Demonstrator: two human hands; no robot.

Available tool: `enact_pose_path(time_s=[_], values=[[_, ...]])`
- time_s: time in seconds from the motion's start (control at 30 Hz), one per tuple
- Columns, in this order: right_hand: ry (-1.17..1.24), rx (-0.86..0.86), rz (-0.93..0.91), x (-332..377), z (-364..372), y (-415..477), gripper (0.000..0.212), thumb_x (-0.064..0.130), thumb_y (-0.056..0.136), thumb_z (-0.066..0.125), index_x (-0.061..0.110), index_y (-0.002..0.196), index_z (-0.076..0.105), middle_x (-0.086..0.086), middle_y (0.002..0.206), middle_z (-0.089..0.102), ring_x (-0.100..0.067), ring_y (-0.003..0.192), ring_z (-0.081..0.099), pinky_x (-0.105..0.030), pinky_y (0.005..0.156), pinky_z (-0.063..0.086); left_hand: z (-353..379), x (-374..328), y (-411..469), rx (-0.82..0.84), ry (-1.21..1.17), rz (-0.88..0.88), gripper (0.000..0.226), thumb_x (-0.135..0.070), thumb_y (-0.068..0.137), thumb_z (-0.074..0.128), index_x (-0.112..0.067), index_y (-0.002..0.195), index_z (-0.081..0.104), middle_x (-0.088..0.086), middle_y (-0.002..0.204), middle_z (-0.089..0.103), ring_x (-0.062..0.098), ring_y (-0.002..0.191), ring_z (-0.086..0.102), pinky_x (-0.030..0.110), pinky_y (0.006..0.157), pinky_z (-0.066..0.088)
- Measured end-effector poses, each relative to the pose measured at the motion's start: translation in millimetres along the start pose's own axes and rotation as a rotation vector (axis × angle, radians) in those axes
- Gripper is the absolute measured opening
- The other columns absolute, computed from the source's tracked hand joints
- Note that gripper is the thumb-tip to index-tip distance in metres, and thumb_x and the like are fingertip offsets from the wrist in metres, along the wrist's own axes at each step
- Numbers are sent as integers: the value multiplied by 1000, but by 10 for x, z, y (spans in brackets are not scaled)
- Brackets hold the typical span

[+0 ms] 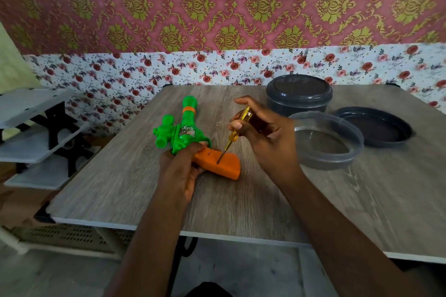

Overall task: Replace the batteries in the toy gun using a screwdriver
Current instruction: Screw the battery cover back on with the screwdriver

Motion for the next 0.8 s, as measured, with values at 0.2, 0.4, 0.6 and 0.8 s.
enact_pose_path(time_s=[0.2, 0.4, 0.6, 0.8], values=[[22, 108, -94, 158, 121, 82, 26, -7, 101, 51, -6, 124, 64, -14, 122, 67, -29, 105, 73, -57, 90, 59, -5, -16, -6, -12, 5, 8, 34, 2, 84, 72, -4, 115, 62, 26, 121, 69, 36, 114, 68, 54, 85, 60], [-145, 131, -223, 357, 151, 89, 22, -6, 97, 63, -3, 117, 71, -11, 102, 69, -20, 88, 76, -48, 72, 62, 10, -12, 0, 10, -1, 24, 21, 3, 85, 71, -6, 102, 66, 27, 118, 70, 32, 102, 69, 53, 84, 60], [-171, 255, -256, 463, 336, 97, 28, -15, 96, 57, -5, 118, 71, -14, 115, 71, -22, 98, 75, -48, 84, 62, 0, -18, 36, 30, -7, 67, 19, 3, 85, 70, -7, 100, 69, 17, 98, 71, 26, 90, 68, 43, 67, 63], [-265, 224, -306, 547, 360, 93, 25, -3, 96, 64, -2, 120, 72, -12, 109, 74, -20, 96, 74, -42, 78, 62, -27, 2, 65, 31, 6, 74, 35, 0, 82, 74, -2, 117, 68, 25, 112, 72, 36, 103, 70, 57, 82, 61]])
Point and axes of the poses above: each hand's wrist, its own y-axis towards the middle knuckle, its own z-axis out of the palm, x = y × z, the point moved 10 cm from there along y, towards the middle knuckle
